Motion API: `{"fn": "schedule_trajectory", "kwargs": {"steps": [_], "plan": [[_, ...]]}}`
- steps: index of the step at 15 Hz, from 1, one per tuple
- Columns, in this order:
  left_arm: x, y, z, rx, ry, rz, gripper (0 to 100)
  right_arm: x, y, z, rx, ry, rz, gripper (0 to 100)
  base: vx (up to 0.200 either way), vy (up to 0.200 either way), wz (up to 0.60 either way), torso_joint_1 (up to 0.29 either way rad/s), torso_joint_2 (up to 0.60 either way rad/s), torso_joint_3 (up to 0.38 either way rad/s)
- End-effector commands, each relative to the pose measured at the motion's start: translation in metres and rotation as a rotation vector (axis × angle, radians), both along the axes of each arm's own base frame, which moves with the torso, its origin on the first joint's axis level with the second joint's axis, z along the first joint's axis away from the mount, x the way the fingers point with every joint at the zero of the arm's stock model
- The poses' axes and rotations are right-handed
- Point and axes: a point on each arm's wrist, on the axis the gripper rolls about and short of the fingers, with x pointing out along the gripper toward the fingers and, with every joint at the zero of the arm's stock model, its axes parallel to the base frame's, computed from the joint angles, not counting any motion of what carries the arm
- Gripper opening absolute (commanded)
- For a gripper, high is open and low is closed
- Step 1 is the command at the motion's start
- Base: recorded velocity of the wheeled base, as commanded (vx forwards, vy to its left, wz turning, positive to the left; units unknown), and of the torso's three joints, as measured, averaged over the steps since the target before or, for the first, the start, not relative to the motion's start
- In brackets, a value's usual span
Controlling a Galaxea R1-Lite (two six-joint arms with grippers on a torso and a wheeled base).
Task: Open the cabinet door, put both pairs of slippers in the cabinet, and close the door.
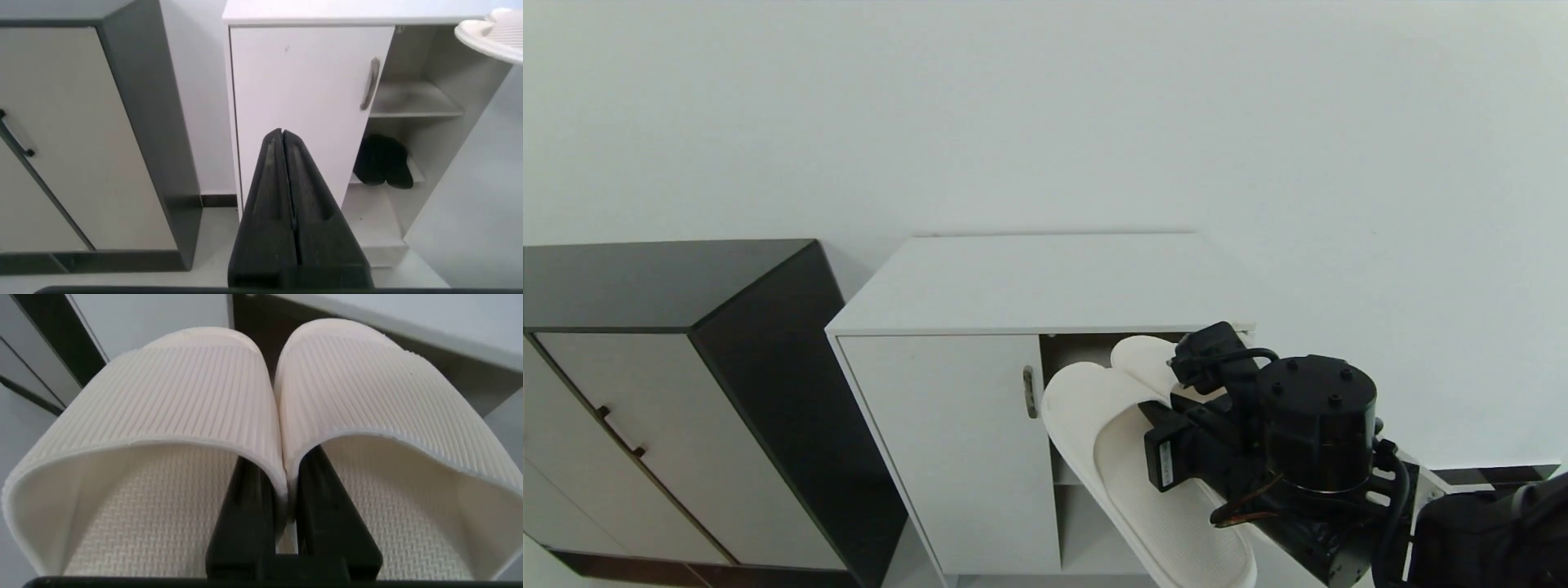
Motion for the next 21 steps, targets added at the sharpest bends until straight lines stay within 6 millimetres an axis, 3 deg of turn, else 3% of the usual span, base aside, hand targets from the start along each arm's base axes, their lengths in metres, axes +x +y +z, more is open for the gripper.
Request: {"fn": "schedule_trajectory", "kwargs": {"steps": [1, 21], "plan": [[0.0001, 0.0000, 0.0001, -0.002, 0.001, 0.000, 0, -0.0001, 0.0001, -0.0014, -0.004, 0.003, 0.000, 0, 0.000, 0.000, 0.00, -0.222, 0.55, 0.315], [0.0001, 0.0000, 0.0001, -0.002, 0.001, 0.000, 0, 0.0012, 0.0023, -0.0089, -0.023, 0.019, 0.000, 0, 0.000, 0.000, 0.00, -0.166, 0.50, 0.327]]}}
